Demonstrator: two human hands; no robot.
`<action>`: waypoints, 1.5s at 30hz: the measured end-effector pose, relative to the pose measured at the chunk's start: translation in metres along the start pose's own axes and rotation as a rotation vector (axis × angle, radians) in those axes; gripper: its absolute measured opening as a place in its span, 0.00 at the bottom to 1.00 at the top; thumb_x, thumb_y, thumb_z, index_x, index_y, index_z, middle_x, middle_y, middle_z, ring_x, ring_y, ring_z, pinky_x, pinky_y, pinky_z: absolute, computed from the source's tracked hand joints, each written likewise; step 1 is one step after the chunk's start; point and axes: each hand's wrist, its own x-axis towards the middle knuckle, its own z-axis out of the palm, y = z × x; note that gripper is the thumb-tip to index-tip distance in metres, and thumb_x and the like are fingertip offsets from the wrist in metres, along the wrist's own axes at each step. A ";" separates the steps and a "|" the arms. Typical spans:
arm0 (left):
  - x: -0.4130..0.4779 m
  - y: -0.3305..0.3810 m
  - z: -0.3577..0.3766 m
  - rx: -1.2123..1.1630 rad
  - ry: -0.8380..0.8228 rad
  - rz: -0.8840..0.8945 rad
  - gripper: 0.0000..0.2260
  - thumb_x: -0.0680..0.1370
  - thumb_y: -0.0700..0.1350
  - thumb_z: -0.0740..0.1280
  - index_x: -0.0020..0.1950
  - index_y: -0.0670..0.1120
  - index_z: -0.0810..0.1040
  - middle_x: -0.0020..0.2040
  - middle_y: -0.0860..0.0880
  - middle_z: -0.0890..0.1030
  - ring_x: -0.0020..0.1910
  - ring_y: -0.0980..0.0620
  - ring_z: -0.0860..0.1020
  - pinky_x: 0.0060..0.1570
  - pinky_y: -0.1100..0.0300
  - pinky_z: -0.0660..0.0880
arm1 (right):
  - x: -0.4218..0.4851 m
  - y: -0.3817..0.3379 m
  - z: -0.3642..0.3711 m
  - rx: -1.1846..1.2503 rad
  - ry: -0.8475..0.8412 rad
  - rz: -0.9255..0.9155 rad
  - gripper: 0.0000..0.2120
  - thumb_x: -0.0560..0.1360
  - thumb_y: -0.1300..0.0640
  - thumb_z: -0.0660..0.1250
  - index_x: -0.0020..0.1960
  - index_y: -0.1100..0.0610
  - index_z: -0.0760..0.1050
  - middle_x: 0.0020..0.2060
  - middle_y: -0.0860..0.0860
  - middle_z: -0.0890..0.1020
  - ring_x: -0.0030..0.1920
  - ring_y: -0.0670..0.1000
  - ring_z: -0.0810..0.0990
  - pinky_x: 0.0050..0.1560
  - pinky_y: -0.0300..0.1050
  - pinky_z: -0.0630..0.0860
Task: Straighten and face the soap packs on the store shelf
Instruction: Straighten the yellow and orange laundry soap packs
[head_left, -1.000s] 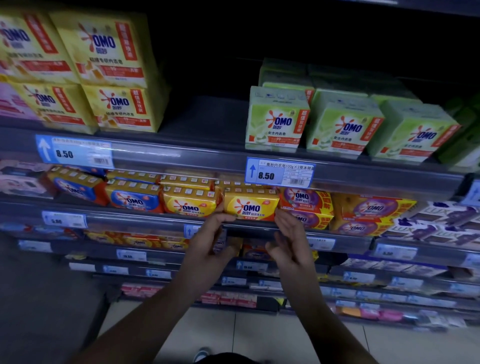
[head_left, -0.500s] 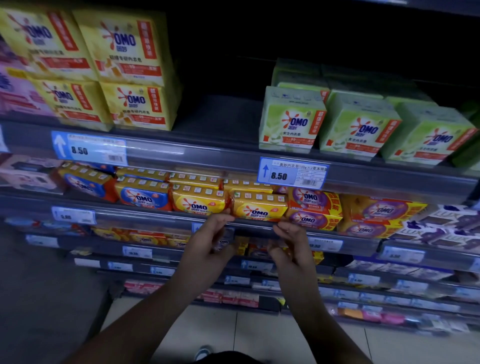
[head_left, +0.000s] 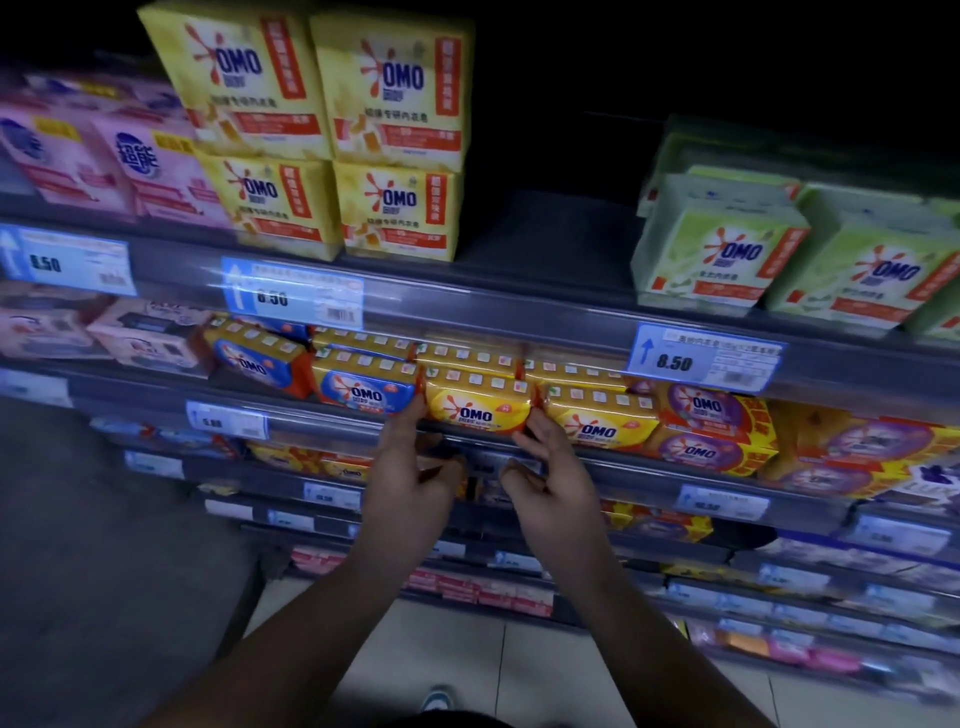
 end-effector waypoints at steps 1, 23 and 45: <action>0.001 0.000 -0.001 -0.021 0.011 -0.010 0.29 0.78 0.36 0.70 0.77 0.48 0.67 0.67 0.49 0.74 0.64 0.51 0.76 0.61 0.47 0.78 | 0.001 -0.001 0.001 0.010 0.022 0.010 0.30 0.80 0.67 0.65 0.80 0.58 0.61 0.71 0.51 0.74 0.71 0.43 0.73 0.63 0.35 0.76; 0.011 -0.016 -0.030 -0.280 -0.102 0.003 0.21 0.79 0.36 0.70 0.66 0.58 0.79 0.65 0.55 0.80 0.64 0.62 0.78 0.68 0.50 0.74 | -0.001 -0.005 0.002 0.032 0.200 0.008 0.21 0.80 0.66 0.68 0.71 0.56 0.74 0.62 0.54 0.81 0.55 0.34 0.80 0.54 0.24 0.74; 0.000 0.018 -0.040 -0.378 -0.032 0.017 0.08 0.81 0.35 0.67 0.52 0.48 0.80 0.40 0.54 0.84 0.42 0.53 0.86 0.37 0.60 0.83 | -0.034 -0.020 -0.041 0.475 0.159 0.075 0.09 0.68 0.47 0.74 0.45 0.50 0.84 0.39 0.46 0.83 0.47 0.51 0.83 0.52 0.47 0.83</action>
